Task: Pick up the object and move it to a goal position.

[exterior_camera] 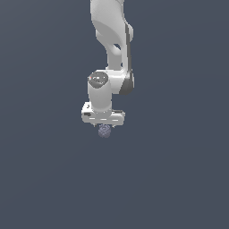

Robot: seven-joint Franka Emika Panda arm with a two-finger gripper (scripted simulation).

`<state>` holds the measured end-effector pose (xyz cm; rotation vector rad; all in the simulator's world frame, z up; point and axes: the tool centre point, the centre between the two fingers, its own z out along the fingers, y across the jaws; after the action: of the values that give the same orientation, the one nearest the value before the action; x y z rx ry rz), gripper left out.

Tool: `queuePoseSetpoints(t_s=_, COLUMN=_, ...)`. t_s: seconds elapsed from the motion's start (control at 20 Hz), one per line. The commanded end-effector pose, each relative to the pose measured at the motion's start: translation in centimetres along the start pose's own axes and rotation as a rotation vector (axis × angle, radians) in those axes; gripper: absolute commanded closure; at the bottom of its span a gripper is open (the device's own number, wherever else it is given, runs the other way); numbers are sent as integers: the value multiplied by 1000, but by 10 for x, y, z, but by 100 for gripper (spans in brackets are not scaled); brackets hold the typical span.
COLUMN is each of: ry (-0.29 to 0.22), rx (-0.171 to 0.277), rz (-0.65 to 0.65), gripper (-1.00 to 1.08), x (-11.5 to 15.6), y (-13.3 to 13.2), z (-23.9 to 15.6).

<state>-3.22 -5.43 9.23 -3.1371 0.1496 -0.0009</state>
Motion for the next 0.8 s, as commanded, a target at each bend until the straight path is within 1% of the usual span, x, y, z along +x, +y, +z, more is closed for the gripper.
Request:
queuePoseSetpoints(t_s=0.0, ry=-1, rx=-1, rz=3, gripper=-92, x=-1, y=2, z=3)
queuePoseSetpoints(t_s=0.25, ry=-1, rx=-1, rz=2, gripper=-92, x=-1, y=1, z=7)
queuePoseSetpoints(t_s=0.75, ry=-1, rx=-1, rz=3, gripper=-92, x=-2, y=2, z=49)
